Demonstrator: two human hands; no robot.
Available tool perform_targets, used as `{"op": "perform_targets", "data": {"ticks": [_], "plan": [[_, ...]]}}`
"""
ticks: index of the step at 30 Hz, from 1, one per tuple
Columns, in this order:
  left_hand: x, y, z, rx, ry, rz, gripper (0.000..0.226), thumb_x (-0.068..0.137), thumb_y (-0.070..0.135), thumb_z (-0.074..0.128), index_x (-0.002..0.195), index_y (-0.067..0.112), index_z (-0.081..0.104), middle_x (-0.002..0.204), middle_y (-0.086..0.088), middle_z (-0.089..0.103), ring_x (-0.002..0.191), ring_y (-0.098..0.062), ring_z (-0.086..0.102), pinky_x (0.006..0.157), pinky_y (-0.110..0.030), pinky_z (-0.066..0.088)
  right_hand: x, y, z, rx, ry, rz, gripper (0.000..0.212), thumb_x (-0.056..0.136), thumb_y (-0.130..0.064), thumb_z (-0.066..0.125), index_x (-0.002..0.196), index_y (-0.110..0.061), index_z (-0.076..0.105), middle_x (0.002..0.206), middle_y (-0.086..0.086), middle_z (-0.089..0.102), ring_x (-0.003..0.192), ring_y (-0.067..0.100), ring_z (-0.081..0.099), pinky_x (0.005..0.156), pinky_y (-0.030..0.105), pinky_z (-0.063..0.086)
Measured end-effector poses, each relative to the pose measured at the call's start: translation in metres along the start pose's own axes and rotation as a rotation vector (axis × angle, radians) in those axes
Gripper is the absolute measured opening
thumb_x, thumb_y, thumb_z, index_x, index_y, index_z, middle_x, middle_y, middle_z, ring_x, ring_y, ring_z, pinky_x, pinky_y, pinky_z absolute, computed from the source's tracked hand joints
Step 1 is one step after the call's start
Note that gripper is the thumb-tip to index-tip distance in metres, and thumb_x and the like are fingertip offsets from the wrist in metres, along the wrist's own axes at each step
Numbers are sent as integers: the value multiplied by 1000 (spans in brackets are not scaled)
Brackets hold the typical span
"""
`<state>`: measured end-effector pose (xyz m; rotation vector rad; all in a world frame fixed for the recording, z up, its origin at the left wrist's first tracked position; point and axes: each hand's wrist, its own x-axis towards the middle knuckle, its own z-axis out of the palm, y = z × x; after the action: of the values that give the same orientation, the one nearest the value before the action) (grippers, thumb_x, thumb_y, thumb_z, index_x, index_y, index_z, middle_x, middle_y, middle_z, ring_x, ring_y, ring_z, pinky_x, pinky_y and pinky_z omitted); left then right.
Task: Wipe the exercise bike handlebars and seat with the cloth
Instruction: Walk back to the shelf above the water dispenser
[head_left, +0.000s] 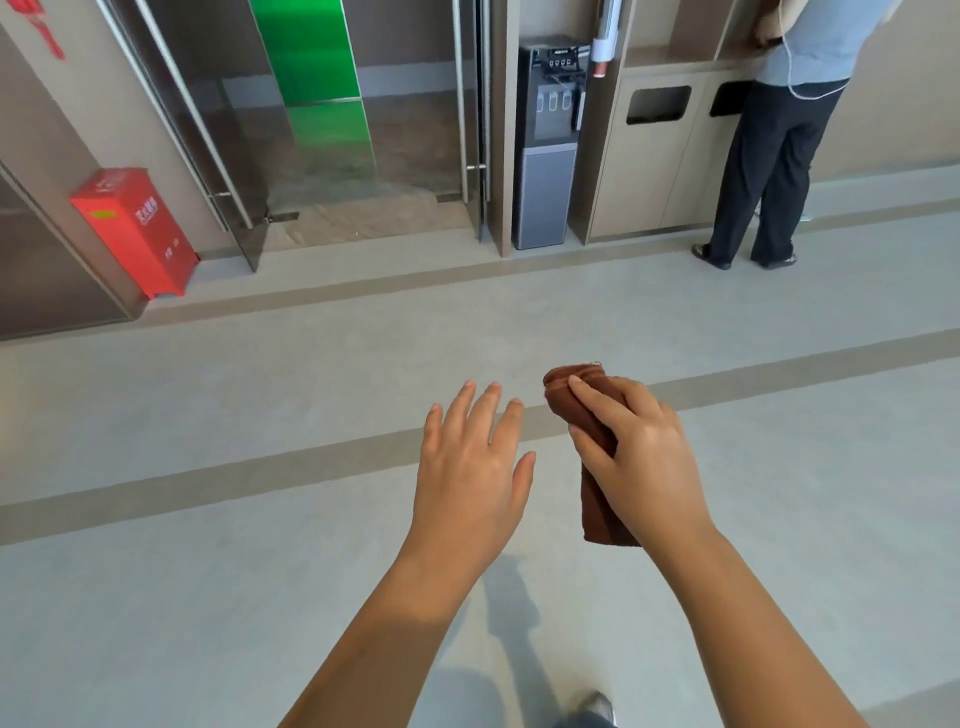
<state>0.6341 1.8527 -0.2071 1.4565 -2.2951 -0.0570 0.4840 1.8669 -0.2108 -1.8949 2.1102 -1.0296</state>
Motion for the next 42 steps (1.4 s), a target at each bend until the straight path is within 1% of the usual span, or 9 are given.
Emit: {"op": "perform_targets", "data": {"ticks": [4, 8, 12, 15, 18, 24, 32, 37, 42], "plan": [[86, -8, 34, 35, -22, 54, 45, 87, 26, 58, 127, 9, 50, 136, -14, 48, 130, -33, 36, 105, -53, 26, 81, 33, 21, 5, 6, 19, 42, 84, -18, 63, 125, -26, 55, 127, 8, 54, 99, 37, 50, 83, 44, 47], [185, -9, 76, 47, -138, 82, 50, 96, 38, 32, 142, 21, 23, 153, -2, 17, 141, -20, 4, 113, -40, 1, 168, 77, 31, 10, 32, 23, 42, 86, -19, 62, 126, -27, 54, 127, 8, 53, 100, 36, 49, 83, 43, 46], [291, -2, 104, 56, -203, 66, 52, 96, 41, 26, 144, 25, 13, 155, 3, 6, 141, -16, -5, 113, -36, -6, 266, 120, 30, -41, 21, 39, 42, 87, -21, 60, 128, -28, 52, 129, 7, 52, 101, 34, 47, 83, 43, 47], [359, -4, 122, 46, -159, 56, 52, 95, 39, 32, 143, 22, 21, 154, -1, 15, 141, -20, 4, 113, -38, -1, 333, 143, 34, -47, 22, 40, 42, 88, -23, 58, 129, -27, 52, 129, 7, 52, 102, 34, 47, 84, 45, 47], [413, -6, 138, -26, -86, 81, 46, 89, 28, 53, 131, 11, 46, 141, -12, 42, 133, -30, 32, 109, -48, 20, 392, 163, 48, -53, 13, 44, 40, 88, -23, 57, 128, -28, 52, 129, 6, 52, 104, 32, 47, 85, 43, 47], [528, -46, 189, -2, -170, 19, 52, 93, 43, 30, 142, 25, 25, 153, 1, 18, 141, -18, 7, 114, -37, 2, 505, 196, 89, -65, -33, 45, 41, 88, -21, 59, 127, -26, 53, 128, 7, 54, 101, 33, 49, 85, 43, 47], [714, -119, 232, -40, -140, 49, 50, 94, 40, 32, 142, 26, 24, 153, 1, 18, 141, -18, 7, 114, -36, 0, 699, 206, 148, -109, 26, 57, 40, 88, -22, 59, 127, -24, 53, 128, 9, 54, 101, 36, 50, 86, 44, 46], [830, -157, 242, -56, -62, 81, 48, 93, 35, 40, 138, 20, 34, 149, -4, 29, 139, -22, 15, 113, -39, 6, 813, 209, 173, -129, 56, 44, 40, 88, -24, 58, 128, -25, 52, 130, 7, 53, 105, 35, 50, 87, 42, 45], [920, -172, 270, -60, -76, 82, 49, 92, 38, 41, 138, 22, 34, 150, -3, 28, 140, -22, 15, 108, -36, -2, 901, 235, 196, -90, 78, 51, 40, 87, -23, 60, 127, -28, 54, 127, 3, 55, 101, 33, 50, 82, 37, 43]]}}
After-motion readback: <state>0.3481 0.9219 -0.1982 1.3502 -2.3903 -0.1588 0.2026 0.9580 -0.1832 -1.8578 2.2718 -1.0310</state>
